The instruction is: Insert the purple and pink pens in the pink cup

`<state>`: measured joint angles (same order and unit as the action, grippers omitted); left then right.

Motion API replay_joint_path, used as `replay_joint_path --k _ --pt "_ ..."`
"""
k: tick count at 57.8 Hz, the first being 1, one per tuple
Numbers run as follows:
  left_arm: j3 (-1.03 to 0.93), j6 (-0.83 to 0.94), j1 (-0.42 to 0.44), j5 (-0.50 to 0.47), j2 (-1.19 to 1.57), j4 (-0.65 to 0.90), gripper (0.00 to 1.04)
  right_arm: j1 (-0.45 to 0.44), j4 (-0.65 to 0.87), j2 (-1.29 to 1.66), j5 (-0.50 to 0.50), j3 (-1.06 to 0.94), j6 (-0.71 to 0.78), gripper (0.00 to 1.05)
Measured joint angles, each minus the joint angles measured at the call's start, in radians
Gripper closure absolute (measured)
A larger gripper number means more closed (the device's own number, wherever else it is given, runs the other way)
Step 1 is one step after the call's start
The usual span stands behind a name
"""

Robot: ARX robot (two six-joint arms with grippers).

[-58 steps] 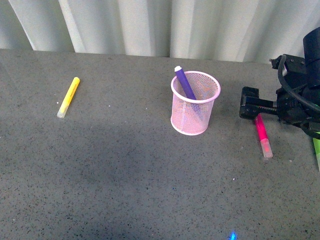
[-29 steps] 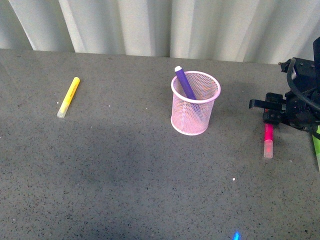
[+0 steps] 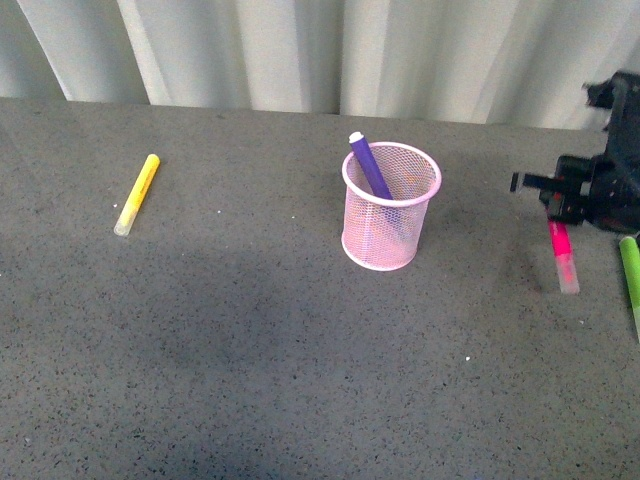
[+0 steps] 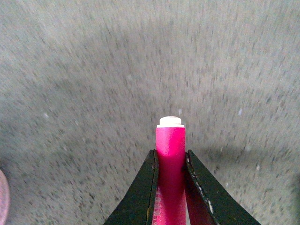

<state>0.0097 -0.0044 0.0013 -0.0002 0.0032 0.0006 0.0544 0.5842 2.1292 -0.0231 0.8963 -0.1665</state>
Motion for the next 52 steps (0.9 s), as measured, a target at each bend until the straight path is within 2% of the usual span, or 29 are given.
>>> replay_joint_path --k 11,35,47,52 --pt "0.000 0.000 0.000 0.000 0.000 0.000 0.07 0.019 0.324 -0.179 -0.098 -0.120 0.082 0.93" --pt "0.000 0.000 0.000 0.000 0.000 0.000 0.07 0.090 0.558 -0.281 -0.417 -0.194 0.094 0.93" --pt "0.000 0.000 0.000 0.000 0.000 0.000 0.07 0.072 0.738 -0.199 -0.577 -0.227 0.094 0.93" --pt "0.000 0.000 0.000 0.000 0.000 0.000 0.07 0.060 0.803 -0.157 -0.607 -0.230 0.072 0.93"
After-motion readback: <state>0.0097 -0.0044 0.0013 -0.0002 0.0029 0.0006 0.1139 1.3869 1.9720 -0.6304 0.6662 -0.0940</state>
